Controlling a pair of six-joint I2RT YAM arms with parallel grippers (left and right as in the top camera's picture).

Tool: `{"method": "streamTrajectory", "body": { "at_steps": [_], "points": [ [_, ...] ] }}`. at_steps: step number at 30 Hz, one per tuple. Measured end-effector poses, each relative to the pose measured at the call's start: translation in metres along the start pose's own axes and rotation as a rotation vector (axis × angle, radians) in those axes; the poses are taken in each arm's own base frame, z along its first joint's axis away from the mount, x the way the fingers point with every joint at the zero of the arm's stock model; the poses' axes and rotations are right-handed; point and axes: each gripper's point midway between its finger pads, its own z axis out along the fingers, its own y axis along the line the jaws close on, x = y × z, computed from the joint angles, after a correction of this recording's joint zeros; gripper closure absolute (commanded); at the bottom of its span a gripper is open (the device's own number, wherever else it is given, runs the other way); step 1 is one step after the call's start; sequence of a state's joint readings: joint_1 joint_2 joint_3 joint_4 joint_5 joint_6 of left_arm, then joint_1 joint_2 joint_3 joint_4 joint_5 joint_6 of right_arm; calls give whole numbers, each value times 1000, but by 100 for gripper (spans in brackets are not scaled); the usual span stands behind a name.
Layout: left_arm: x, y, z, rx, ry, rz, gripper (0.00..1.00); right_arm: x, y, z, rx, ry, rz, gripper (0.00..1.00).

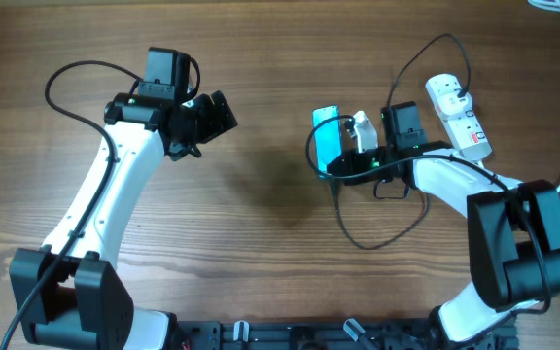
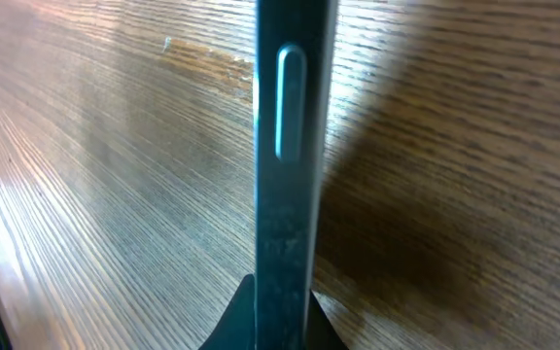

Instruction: Plug charger to phone and switch on socket

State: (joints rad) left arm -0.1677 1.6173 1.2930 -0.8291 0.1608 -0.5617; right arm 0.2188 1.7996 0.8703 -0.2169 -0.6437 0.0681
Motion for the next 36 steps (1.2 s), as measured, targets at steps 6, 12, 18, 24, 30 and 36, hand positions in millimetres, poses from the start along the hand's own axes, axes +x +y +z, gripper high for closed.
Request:
{"method": "streamTrajectory", "body": {
  "at_steps": [6, 12, 18, 24, 30, 36],
  "points": [
    [0, 0, 0, 0, 0, 0, 6, -3, 0, 2, -8, -12, -43, 94],
    [0, 0, 0, 0, -1, 0, 6, -3, -7, 6, 15, -23, -62, 51],
    [0, 0, 0, 1, -1, 1, 6, -6, -5, 7, 4, -35, -90, 22],
    [-1, 0, 0, 1, -3, 1, 6, -36, -9, -5, 94, -42, -49, 19],
    [-2, 0, 0, -4, -9, 0, 0, -92, -47, -88, 483, -28, 55, 11],
    [-1, 2, 0, -8, -7, 0, 0, -80, -141, -180, 825, -97, 319, 2]
  ]
}}
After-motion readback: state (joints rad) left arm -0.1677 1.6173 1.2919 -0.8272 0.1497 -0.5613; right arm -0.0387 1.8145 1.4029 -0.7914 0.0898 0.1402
